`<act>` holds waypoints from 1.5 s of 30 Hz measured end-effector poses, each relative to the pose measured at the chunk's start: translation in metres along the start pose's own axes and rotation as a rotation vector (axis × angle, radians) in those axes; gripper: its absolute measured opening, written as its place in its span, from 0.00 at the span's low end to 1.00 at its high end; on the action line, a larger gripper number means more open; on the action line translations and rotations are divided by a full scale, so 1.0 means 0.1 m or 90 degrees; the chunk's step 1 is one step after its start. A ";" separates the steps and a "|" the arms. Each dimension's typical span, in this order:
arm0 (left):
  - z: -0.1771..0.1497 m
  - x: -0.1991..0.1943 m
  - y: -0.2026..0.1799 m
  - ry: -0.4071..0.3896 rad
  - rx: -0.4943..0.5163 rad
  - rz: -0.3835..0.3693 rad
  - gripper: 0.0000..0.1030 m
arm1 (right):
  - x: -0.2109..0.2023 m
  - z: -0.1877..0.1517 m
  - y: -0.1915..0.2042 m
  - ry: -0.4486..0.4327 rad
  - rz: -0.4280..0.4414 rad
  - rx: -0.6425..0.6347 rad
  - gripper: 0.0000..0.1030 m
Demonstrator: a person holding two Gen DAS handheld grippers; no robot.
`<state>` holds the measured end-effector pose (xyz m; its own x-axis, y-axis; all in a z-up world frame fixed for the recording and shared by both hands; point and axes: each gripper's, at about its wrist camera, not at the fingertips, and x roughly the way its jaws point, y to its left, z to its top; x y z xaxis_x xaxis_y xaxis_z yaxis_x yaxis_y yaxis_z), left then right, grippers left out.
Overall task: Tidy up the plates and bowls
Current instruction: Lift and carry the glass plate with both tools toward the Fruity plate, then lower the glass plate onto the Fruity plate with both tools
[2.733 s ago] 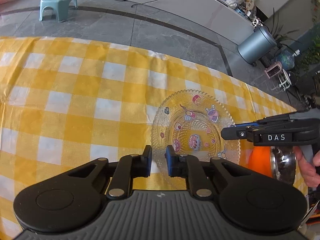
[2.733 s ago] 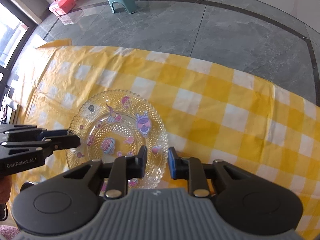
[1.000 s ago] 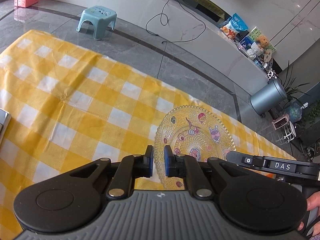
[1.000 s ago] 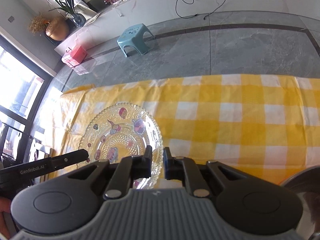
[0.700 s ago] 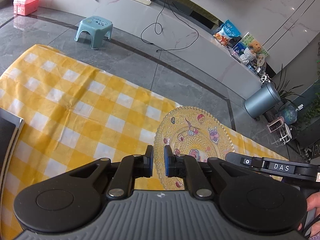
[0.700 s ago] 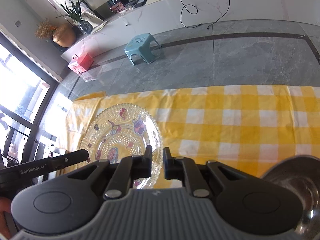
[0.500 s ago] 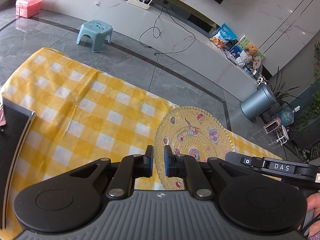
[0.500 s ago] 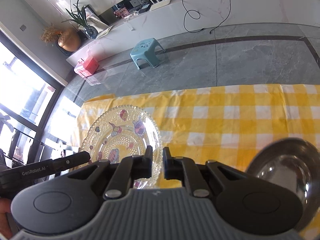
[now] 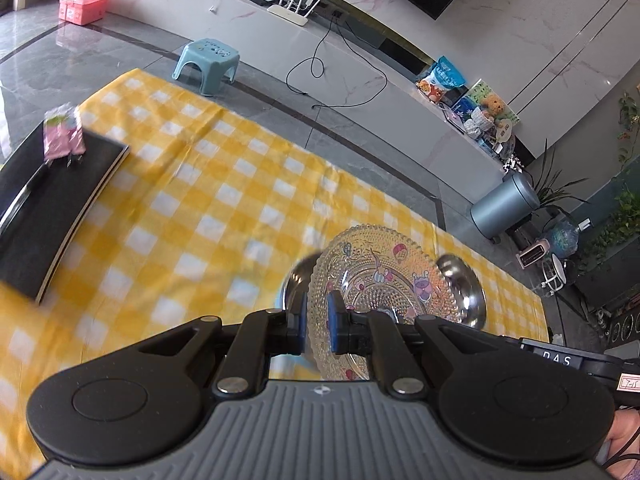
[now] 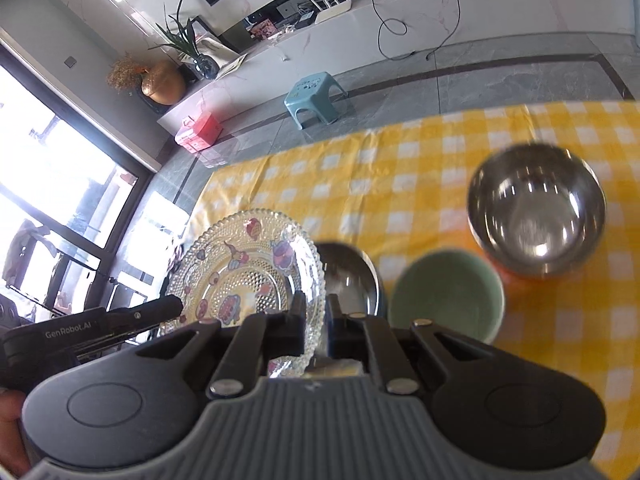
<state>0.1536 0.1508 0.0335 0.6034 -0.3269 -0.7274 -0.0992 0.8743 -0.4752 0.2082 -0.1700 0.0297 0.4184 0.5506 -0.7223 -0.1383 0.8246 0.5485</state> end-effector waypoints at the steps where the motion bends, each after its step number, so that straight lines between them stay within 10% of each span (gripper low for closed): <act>1: -0.08 -0.04 0.01 -0.002 -0.002 -0.003 0.11 | -0.04 -0.10 -0.01 0.002 0.002 0.001 0.07; 21: -1.62 -0.22 0.43 -0.013 -0.049 0.029 0.11 | -0.18 -1.95 -0.44 0.024 0.010 0.072 0.07; 45: -1.85 0.07 0.42 -0.046 0.014 0.073 0.12 | 0.01 -2.01 -0.43 -0.060 -0.061 -0.001 0.08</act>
<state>0.0072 0.1185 -0.0828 0.6442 -0.1983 -0.7387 -0.1538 0.9125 -0.3791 0.0340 -0.1791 -0.0799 0.5124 0.4547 -0.7284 -0.0956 0.8732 0.4778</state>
